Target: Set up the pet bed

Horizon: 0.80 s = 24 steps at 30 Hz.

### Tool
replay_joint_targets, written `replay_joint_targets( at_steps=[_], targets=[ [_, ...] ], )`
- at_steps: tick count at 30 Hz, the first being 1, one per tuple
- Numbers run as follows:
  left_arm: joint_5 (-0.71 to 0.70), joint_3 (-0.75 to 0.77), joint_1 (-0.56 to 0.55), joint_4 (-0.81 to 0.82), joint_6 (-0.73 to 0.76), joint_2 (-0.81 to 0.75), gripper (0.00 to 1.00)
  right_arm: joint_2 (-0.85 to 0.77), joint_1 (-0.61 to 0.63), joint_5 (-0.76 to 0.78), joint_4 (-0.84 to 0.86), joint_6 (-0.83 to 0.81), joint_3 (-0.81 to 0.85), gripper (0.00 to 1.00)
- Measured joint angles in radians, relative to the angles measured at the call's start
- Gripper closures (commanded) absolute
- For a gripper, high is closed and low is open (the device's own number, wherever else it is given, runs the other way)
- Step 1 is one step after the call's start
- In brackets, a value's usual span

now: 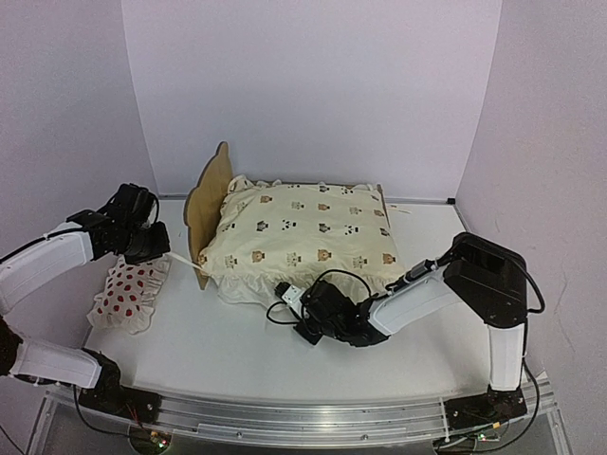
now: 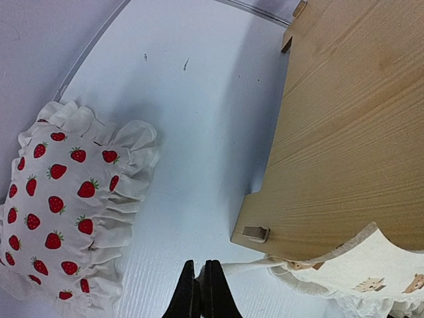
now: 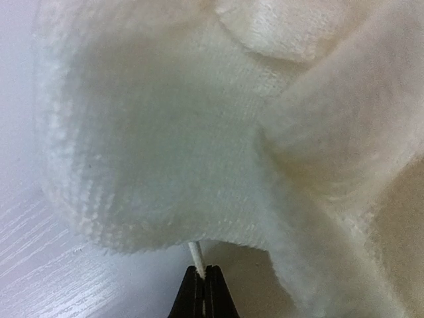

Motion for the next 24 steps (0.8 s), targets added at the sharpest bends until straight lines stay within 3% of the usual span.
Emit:
replay_joint_targets(
  at_steps=[5,9,12,21,24],
  targets=[
    [-0.005,-0.028,0.000,0.019,-0.013,0.003,0.93,-0.024,0.000,-0.021,-0.013,0.025,-0.023,0.96],
    [-0.006,-0.056,0.002,0.029,-0.025,-0.002,0.64,-0.064,0.000,-0.074,-0.097,0.052,-0.027,0.71],
    [-0.006,-0.058,0.006,0.037,-0.027,-0.032,0.48,-0.119,-0.001,-0.150,-0.230,0.072,-0.025,0.53],
    [0.066,-0.004,0.008,0.060,-0.001,-0.085,0.41,-0.384,-0.002,-0.365,-0.597,0.163,-0.009,0.20],
    [0.113,-0.001,0.008,0.082,0.008,-0.090,0.41,-0.509,-0.004,-0.401,-0.661,0.205,-0.005,0.16]
  ],
)
